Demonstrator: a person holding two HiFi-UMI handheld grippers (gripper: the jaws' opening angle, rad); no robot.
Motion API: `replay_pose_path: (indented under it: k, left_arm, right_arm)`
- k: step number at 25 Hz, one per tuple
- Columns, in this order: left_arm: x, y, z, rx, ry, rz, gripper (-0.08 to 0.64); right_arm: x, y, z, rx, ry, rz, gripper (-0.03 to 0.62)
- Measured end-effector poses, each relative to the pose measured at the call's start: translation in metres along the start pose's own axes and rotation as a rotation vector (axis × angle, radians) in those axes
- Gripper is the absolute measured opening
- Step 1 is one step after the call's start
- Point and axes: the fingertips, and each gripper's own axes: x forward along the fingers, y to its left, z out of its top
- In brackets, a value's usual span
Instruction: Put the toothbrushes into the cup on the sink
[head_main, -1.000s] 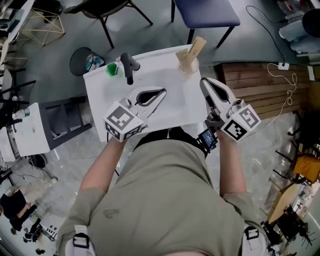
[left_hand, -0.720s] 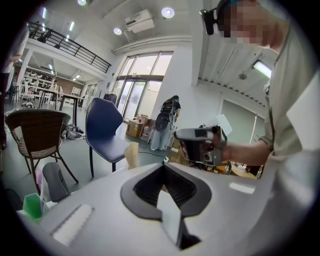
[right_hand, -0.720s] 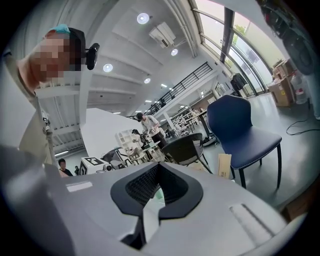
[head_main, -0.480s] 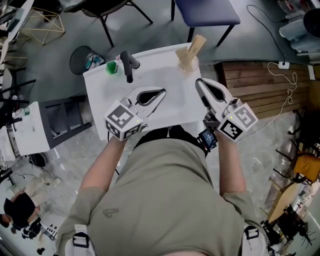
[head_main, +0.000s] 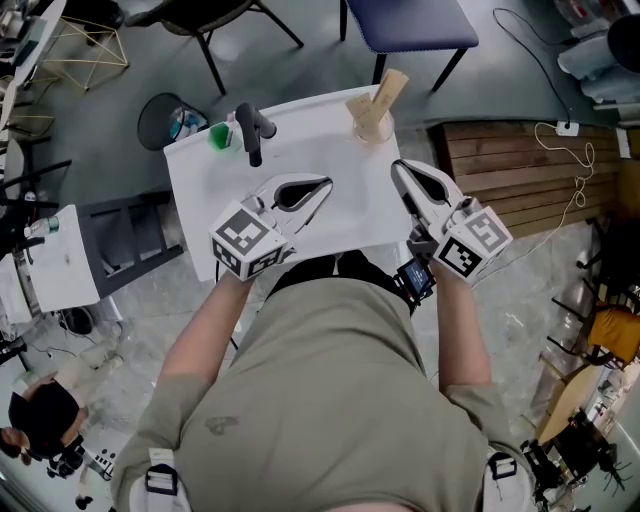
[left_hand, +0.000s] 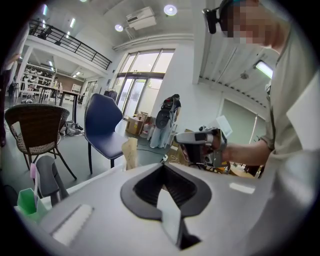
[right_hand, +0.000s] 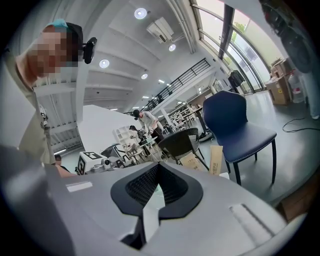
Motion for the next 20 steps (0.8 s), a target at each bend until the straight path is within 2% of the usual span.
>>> replay_pose_path:
  k: [20]
  left_arm:
    - [0.014,0.003,0.003,-0.001,0.003,0.014,0.006]
  right_arm:
    - [-0.004,-0.017,0.0,-0.01,0.007,-0.002,0.011]
